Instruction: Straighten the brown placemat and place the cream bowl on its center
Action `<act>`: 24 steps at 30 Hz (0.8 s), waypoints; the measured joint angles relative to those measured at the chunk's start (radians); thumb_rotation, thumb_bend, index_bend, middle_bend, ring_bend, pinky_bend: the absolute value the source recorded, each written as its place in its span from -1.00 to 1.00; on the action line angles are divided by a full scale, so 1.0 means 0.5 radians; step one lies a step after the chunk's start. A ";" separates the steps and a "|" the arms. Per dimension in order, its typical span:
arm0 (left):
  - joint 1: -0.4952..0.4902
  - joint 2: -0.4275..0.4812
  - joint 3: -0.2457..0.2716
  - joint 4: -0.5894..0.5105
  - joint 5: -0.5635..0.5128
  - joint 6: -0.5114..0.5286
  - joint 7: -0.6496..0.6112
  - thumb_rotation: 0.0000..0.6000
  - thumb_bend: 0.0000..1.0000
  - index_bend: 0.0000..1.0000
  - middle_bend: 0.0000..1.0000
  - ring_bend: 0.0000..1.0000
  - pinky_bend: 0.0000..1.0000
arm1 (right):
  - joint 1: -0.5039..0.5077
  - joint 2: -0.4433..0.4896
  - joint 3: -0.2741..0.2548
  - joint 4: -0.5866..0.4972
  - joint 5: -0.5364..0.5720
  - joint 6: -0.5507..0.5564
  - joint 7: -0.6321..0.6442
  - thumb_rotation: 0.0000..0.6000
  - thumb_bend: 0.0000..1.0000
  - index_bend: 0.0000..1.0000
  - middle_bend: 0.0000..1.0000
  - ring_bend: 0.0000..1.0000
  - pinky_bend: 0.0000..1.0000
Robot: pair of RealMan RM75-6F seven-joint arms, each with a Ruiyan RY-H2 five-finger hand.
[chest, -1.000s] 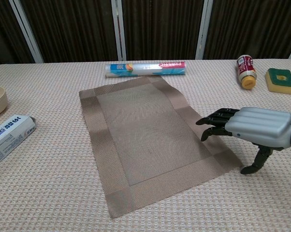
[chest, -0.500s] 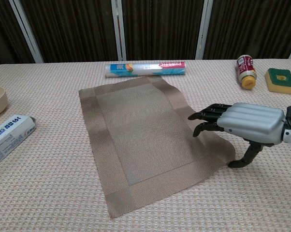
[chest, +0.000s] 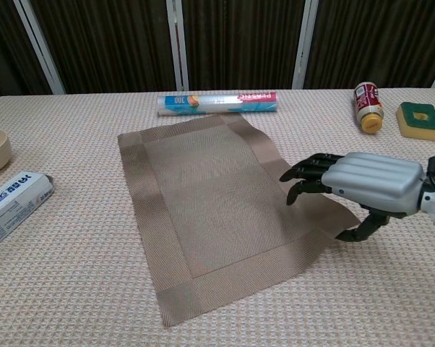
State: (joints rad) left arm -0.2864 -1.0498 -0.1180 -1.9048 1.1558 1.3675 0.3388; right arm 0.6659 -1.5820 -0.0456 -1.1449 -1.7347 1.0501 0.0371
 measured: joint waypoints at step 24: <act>0.015 0.007 0.026 -0.018 0.054 -0.030 -0.015 1.00 -0.91 -1.00 -1.00 -1.00 -1.00 | -0.164 0.450 -0.302 -0.044 -0.358 0.490 -0.043 1.00 -0.27 0.28 -0.70 -1.00 -1.00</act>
State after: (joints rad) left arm -0.2790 -1.0461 -0.1048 -1.9140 1.1826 1.3525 0.3315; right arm 0.5840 -1.3571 -0.1966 -1.1671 -1.9138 1.2950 0.0156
